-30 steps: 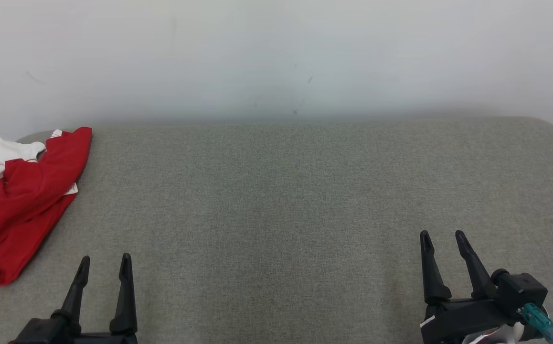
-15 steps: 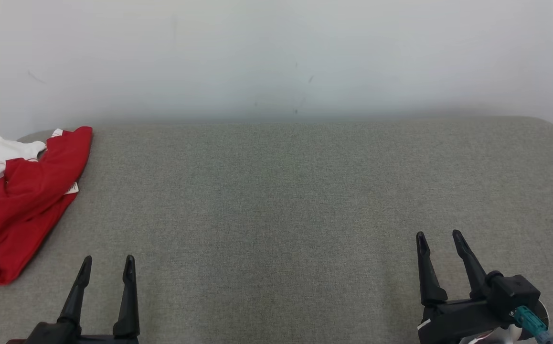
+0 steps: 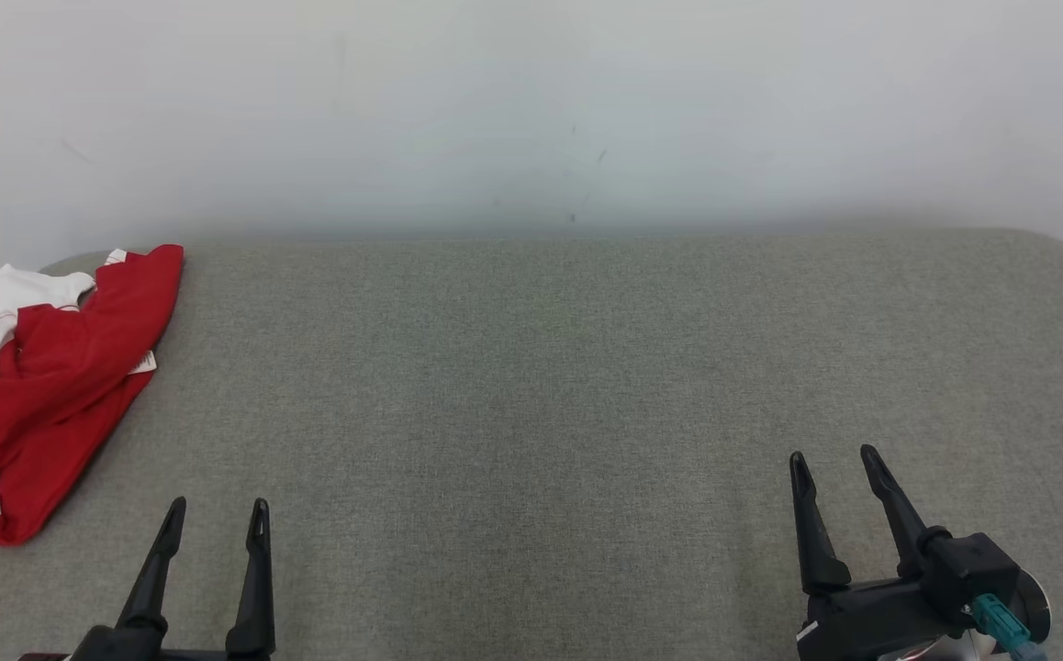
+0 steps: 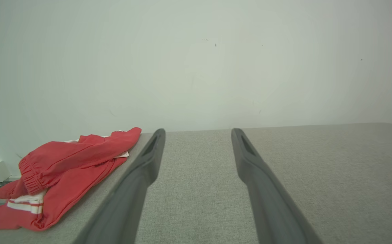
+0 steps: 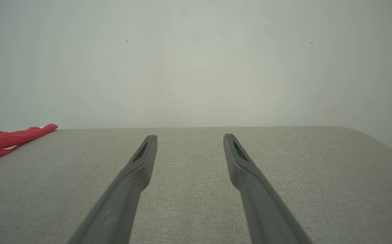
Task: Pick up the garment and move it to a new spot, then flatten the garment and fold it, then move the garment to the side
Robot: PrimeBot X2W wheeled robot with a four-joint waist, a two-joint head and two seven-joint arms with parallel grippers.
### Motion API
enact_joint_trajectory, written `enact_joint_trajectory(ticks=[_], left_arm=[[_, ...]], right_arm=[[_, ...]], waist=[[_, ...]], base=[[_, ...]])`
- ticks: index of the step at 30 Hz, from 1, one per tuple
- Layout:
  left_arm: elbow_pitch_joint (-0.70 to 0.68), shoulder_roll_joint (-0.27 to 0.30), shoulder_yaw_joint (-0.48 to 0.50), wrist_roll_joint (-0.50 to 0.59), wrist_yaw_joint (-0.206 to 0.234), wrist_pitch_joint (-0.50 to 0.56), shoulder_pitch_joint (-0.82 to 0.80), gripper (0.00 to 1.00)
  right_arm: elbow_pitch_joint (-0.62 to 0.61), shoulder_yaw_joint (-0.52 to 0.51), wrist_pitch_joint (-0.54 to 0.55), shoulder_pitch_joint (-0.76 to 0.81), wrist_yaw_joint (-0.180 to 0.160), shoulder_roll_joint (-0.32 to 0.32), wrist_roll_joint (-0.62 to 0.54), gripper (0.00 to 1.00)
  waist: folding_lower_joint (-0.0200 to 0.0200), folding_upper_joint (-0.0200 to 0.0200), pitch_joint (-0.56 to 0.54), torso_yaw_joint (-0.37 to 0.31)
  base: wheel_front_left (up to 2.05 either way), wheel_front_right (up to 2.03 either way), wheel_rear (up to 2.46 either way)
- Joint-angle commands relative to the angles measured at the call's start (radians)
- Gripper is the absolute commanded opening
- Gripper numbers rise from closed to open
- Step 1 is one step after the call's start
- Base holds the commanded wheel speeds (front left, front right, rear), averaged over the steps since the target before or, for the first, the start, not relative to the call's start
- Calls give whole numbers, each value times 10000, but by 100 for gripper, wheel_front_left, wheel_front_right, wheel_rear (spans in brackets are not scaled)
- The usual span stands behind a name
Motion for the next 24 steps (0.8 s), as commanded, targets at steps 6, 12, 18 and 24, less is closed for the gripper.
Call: enact_joint_trajectory(ticks=[6, 12, 18, 24], left_arm=[[48, -3, 84, -79, -46, -35, 120, 100], [53, -5, 148, -111, -54, -35, 174, 100], [90, 4, 121, -133, -57, -35, 143, 100], [162, 32, 95, -129, -49, -35, 48, 100]], right_arm=[[46, -72, -20, 39, -21, -25, 275, 100], [126, -60, -20, 3, -21, -25, 602, 100], [159, -69, -20, -2, -21, -25, 636, 100], [195, -38, -20, 51, -21, -21, 731, 100]], waist=[[0, 0, -16, 42], [0, 0, -21, 28], [0, 0, -15, 58], [0, 0, -7, 318]], base=[[0, 0, 0], [0, 0, 0], [0, 0, 0], [0, 0, 0]])
